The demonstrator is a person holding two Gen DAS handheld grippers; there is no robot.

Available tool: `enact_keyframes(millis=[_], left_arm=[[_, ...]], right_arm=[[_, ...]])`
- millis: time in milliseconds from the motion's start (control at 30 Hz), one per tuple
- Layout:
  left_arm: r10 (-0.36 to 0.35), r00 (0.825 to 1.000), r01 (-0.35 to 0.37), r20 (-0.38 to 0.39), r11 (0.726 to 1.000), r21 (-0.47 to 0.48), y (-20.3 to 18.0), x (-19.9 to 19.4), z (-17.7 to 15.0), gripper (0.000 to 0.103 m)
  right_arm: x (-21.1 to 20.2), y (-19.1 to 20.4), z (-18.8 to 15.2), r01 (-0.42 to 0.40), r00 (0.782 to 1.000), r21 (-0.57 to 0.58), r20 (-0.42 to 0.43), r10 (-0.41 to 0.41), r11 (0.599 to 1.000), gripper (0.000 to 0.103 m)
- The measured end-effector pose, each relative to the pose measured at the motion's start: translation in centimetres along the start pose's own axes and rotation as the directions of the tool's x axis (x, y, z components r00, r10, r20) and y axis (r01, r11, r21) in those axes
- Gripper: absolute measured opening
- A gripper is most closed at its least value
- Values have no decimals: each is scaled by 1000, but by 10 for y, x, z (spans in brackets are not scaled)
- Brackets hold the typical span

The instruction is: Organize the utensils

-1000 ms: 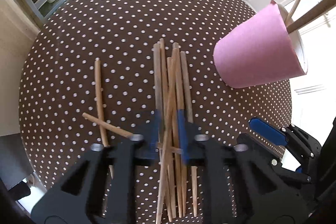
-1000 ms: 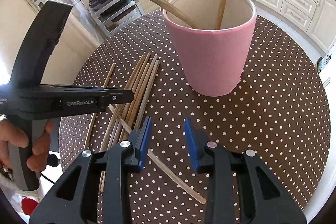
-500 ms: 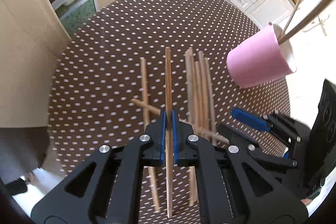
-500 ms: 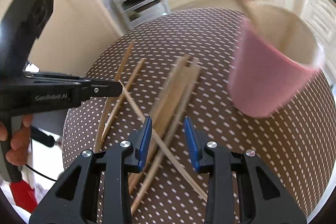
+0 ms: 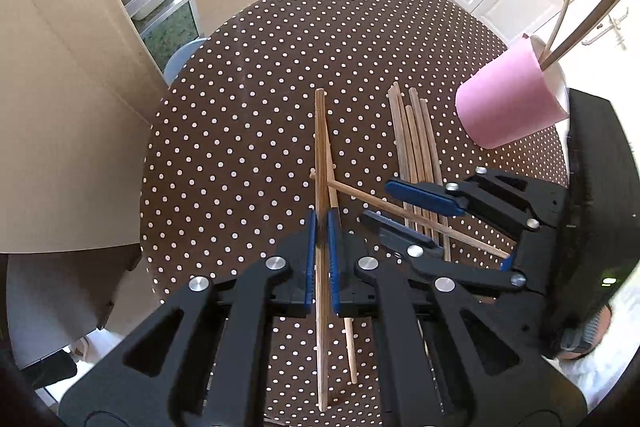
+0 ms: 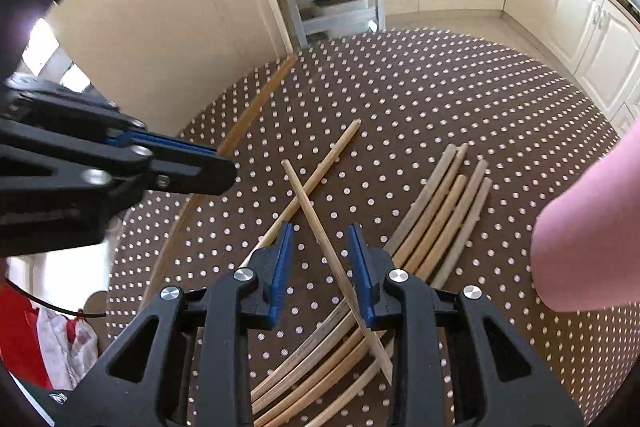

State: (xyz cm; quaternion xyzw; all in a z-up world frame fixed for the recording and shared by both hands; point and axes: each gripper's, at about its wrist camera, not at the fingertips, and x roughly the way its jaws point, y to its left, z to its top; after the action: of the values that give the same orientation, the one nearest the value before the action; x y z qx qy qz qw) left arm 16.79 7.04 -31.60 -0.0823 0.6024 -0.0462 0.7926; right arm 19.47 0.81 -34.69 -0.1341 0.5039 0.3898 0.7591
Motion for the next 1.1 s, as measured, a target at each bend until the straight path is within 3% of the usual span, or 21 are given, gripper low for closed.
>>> enact_keyframes(millis=[267,533,767,1100], left_arm=[[1,1000,0,-13,1000,24,-10,2,1,6],[-29,999,27,15,997,73,-30,-10,4,6],[-74,996,65,51,986,151,-58,-33,-1,6],[-132,982,93,136,961,262,-99,-81,-11,6]], right_arm=[[12,-1,12,8,1000,-5,-9,-8,1000,5],[-26,-16,9,5,998,80,64,-10,997,5],[-88,-16,-12,1,988,140,152,-23,990,5],[-164,-18,-32,36,955,237,277,-104,971,5]])
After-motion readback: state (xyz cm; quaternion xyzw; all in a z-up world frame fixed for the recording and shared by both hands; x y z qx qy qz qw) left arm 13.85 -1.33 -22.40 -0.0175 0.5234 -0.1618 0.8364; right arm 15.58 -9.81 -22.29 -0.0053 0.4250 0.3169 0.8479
